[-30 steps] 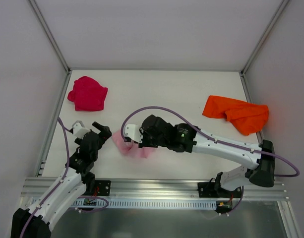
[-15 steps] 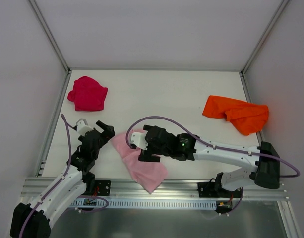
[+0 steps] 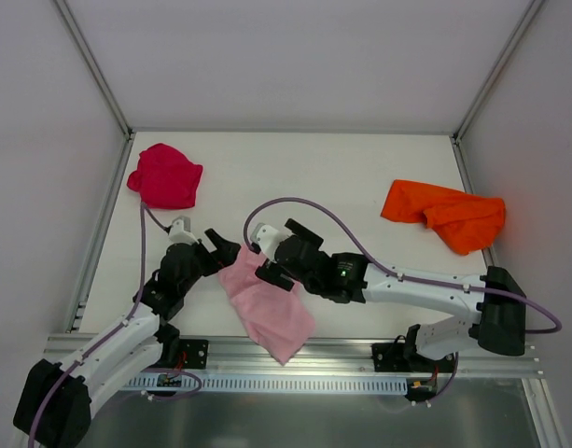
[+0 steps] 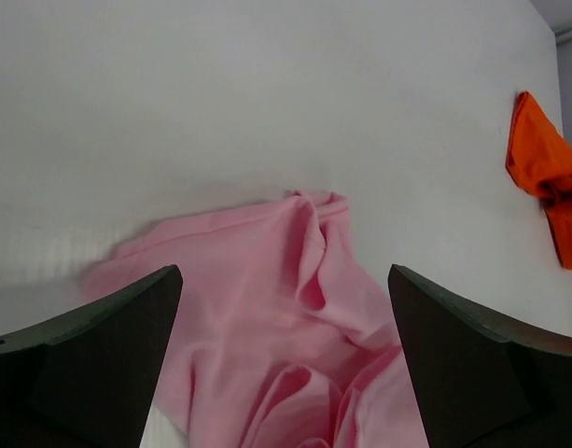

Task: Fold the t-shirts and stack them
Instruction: Fold the folded rectangular tshirt in 1/3 of the way

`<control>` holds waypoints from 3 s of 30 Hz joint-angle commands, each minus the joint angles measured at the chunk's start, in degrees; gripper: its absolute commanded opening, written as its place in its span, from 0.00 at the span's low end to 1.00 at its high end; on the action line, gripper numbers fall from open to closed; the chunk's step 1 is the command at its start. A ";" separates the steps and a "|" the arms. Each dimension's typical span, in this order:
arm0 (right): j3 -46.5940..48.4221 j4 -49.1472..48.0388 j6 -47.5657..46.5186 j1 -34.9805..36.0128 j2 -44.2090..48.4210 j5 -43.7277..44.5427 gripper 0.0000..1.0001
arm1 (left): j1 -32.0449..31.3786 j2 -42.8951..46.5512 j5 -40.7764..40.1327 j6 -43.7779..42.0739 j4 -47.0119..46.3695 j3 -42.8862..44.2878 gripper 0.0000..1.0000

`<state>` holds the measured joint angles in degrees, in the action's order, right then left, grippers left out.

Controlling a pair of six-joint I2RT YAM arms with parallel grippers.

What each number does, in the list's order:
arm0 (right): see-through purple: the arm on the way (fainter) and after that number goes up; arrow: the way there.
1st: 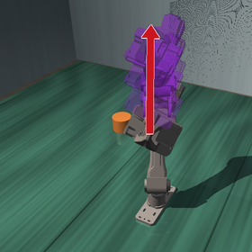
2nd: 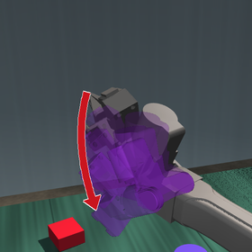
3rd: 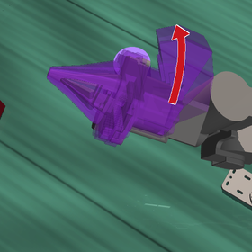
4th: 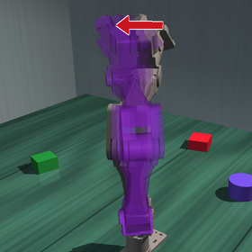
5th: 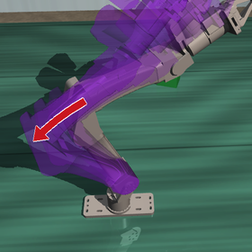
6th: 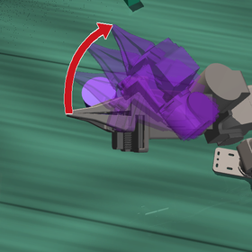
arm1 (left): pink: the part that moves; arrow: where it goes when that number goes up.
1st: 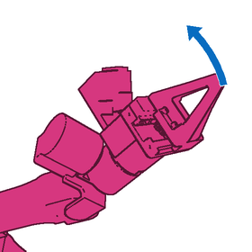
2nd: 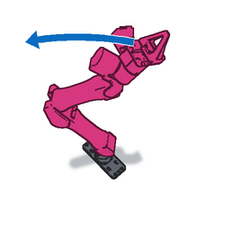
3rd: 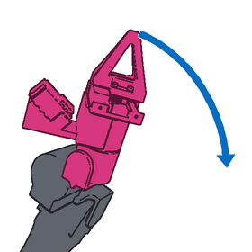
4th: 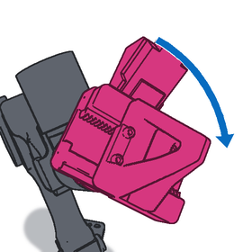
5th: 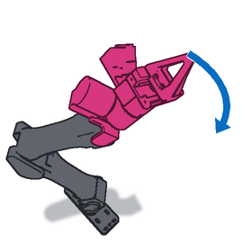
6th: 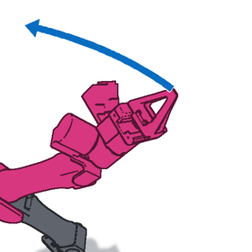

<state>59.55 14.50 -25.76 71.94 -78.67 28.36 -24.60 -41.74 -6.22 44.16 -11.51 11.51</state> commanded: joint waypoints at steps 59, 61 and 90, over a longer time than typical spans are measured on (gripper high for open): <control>-10.41 -2.29 13.98 -7.70 16.10 -4.54 1.00 | 0.51 -61.26 4.90 0.05 6.76 50.53 0.95; -12.08 -3.77 13.81 -6.99 14.96 -3.93 1.00 | 0.78 -62.41 5.60 -0.57 7.20 52.03 0.94; -16.48 -8.08 16.00 -4.09 15.31 -4.90 1.00 | -8.44 -46.50 2.26 -2.50 2.37 32.97 0.97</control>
<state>43.40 9.06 -11.31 67.29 -65.56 22.48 -31.75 -87.96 -5.30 41.12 -5.08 44.51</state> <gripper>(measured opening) 0.995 0.973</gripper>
